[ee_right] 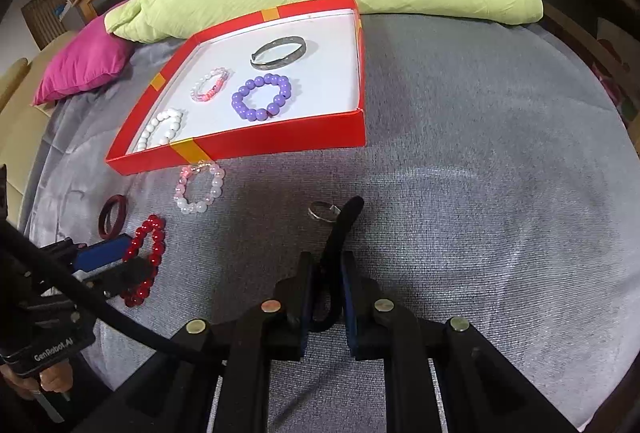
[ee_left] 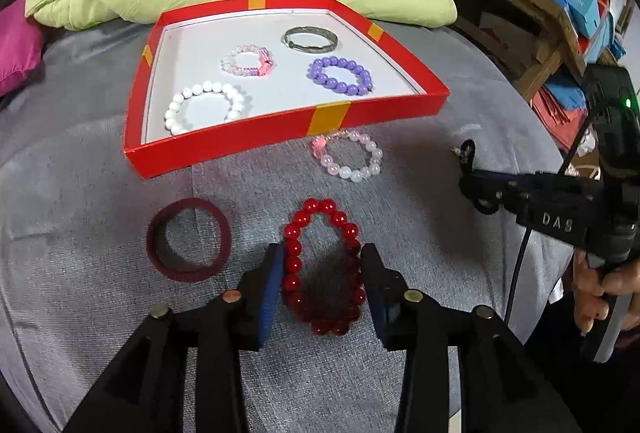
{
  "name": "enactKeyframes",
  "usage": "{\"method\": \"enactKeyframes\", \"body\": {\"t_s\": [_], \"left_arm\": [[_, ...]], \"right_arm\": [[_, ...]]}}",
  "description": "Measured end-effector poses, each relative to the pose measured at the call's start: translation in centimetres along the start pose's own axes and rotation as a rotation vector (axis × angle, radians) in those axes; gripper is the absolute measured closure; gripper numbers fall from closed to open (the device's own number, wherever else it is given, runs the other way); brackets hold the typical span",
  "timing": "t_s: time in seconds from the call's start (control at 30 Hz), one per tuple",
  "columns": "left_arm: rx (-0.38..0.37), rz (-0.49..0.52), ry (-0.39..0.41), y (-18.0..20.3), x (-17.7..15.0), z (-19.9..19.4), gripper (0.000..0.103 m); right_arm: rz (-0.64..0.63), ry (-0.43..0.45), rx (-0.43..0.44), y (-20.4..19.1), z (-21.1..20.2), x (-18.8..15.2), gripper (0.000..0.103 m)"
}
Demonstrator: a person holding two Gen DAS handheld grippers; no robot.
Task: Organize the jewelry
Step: 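Lower the red beaded bracelet onto the table and open the left tool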
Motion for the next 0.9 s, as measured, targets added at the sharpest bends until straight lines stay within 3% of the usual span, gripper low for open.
{"method": "enactKeyframes", "body": {"t_s": [0.17, 0.47, 0.73, 0.9], "left_arm": [[-0.001, 0.042, -0.006, 0.8, -0.5, 0.0, 0.046], [-0.046, 0.049, -0.018, 0.8, -1.2, -0.8, 0.037], [-0.015, 0.088, -0.008, 1.1, -2.0, -0.5, 0.03], [-0.023, 0.063, -0.01, 1.1, -2.0, -0.5, 0.027]], "right_arm": [[0.008, 0.0, 0.014, 0.2, -0.1, -0.1, 0.086], [0.047, -0.001, 0.068, 0.8, 0.0, -0.1, 0.085], [0.047, 0.0, 0.068, 0.9, 0.1, -0.1, 0.085], [0.051, 0.001, 0.074, 0.9, 0.1, -0.1, 0.085]]}}
Point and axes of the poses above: each gripper's, at about its wrist camera, not at the fingertips, and z roughly the way its jaws point, y to its right, x to its top, the point moved 5 cm from there along z, roughly the way its jaws point, and after that the axes turned 11 degrees about -z, right-handed, at the moved point
